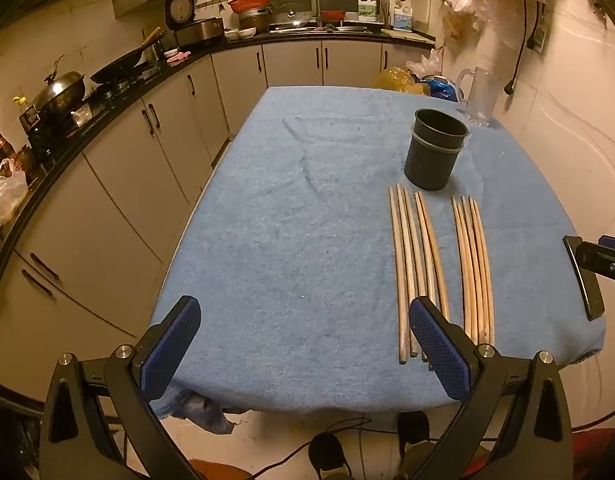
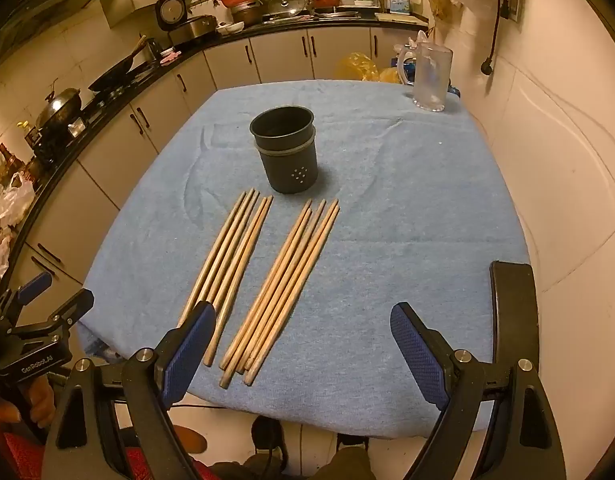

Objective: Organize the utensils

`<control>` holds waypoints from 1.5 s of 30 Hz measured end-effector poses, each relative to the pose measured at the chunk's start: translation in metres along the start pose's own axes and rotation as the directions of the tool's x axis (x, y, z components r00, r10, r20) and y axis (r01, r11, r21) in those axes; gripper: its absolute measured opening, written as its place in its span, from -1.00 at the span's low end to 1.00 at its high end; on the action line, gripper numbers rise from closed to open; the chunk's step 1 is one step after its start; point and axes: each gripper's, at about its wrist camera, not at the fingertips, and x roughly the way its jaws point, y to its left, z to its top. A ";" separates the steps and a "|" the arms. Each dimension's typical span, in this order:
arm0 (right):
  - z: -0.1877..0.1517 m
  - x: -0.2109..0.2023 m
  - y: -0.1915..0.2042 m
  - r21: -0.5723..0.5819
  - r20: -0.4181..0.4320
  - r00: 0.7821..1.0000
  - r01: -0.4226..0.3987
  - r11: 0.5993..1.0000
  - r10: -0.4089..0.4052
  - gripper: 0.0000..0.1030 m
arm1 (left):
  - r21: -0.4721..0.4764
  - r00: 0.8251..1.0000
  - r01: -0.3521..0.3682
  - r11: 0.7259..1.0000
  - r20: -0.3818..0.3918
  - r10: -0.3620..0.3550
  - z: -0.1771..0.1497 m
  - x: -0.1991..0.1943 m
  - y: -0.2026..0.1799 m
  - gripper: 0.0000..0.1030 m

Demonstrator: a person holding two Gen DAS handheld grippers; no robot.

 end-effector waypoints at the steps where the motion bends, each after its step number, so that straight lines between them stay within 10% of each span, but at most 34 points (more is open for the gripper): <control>1: 0.000 0.000 0.000 0.001 -0.001 1.000 0.002 1.000 -0.002 0.78 | 0.000 1.000 -0.001 1.000 -0.002 0.001 0.000 0.000 0.000 1.00; 31: -0.004 0.001 0.006 0.030 0.037 0.999 0.004 1.000 -0.005 0.78 | 0.023 0.998 0.047 0.999 -0.046 -0.046 -0.003 0.011 0.011 1.00; 45: 0.003 0.021 0.005 0.144 -0.050 0.999 -0.012 0.990 0.019 0.48 | 0.080 0.986 0.144 0.986 -0.092 -0.137 -0.002 0.026 0.017 0.97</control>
